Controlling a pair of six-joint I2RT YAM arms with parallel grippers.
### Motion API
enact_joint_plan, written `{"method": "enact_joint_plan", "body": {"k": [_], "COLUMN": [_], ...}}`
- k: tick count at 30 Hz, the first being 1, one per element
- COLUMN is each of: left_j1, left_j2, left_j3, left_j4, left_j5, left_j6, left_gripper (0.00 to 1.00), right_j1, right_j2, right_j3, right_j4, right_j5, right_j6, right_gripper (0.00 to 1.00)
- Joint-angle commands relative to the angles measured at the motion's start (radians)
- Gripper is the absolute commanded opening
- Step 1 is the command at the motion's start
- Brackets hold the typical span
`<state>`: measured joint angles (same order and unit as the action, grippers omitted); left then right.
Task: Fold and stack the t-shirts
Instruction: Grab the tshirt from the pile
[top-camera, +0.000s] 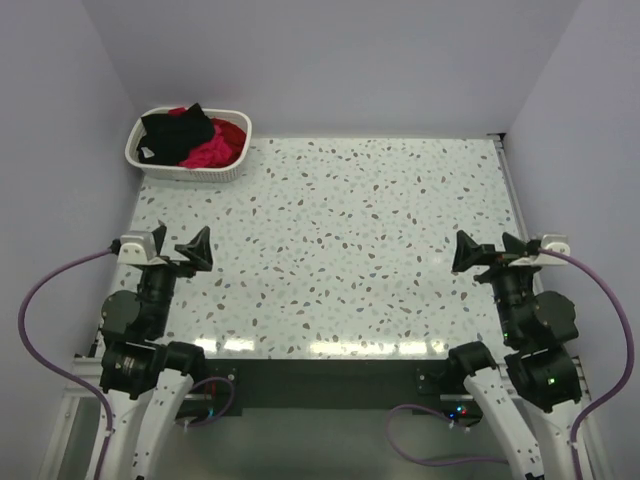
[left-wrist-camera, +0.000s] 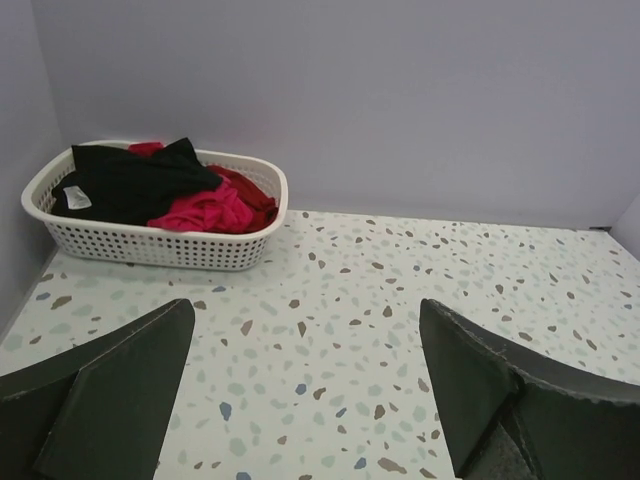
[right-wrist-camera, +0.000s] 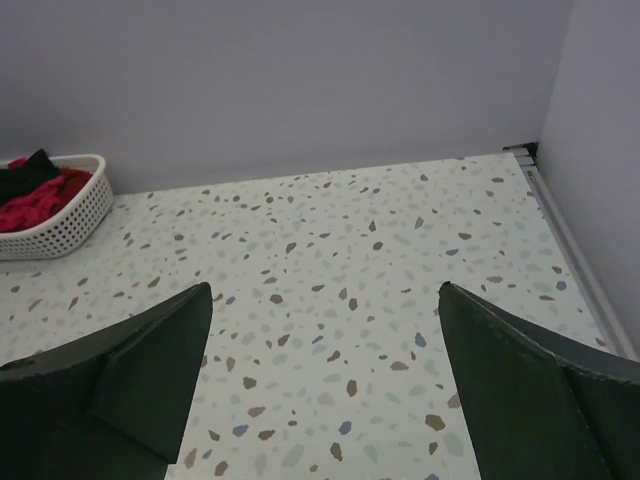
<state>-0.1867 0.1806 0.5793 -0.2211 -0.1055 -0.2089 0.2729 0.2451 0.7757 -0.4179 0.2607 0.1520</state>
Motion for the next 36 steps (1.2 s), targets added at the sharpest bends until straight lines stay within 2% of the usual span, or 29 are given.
{"method": "enact_joint_plan", "body": {"k": [1, 8, 12, 17, 21, 25, 30, 33, 36], "left_j1": [-0.005, -0.005, -0.003, 0.021, 0.104, 0.181, 0.251, 0.283, 0.309], "left_j2": [0.072, 0.351, 0.607, 0.897, 1.165, 1.385, 1.636, 1.775, 1.892], "left_j3": [0.001, 0.03, 0.083, 0.255, 0.394, 0.626, 0.816, 0.991, 1.085], "left_j4": [0.083, 0.206, 0.334, 0.411, 0.502, 0.491, 0.517, 0.497, 0.496], "left_j5": [-0.017, -0.011, -0.066, -0.157, -0.151, -0.189, -0.215, -0.217, -0.215], "left_j6": [-0.047, -0.147, -0.164, -0.147, -0.162, -0.155, -0.164, -0.17, -0.178], "left_gripper": [1.0, 1.0, 1.0, 1.0, 1.0, 1.0, 1.0, 0.98, 0.98], "right_j1": [0.002, 0.025, 0.049, 0.072, 0.086, 0.098, 0.106, 0.106, 0.106], "right_j2": [0.013, 0.031, 0.029, 0.01, 0.014, 0.017, 0.048, 0.085, 0.112], "right_j3": [-0.022, -0.064, -0.064, -0.076, -0.081, -0.085, -0.085, -0.081, -0.079], "right_j4": [0.038, 0.021, 0.01, 0.016, 0.024, 0.022, 0.027, 0.024, 0.021], "right_j5": [-0.023, -0.043, 0.005, 0.015, 0.011, 0.018, -0.006, -0.031, -0.049], "right_j6": [0.027, 0.08, 0.075, 0.078, 0.083, 0.08, 0.077, 0.075, 0.073], "right_gripper": [0.99, 0.99, 0.99, 0.99, 0.99, 0.99, 0.99, 0.98, 0.99]}}
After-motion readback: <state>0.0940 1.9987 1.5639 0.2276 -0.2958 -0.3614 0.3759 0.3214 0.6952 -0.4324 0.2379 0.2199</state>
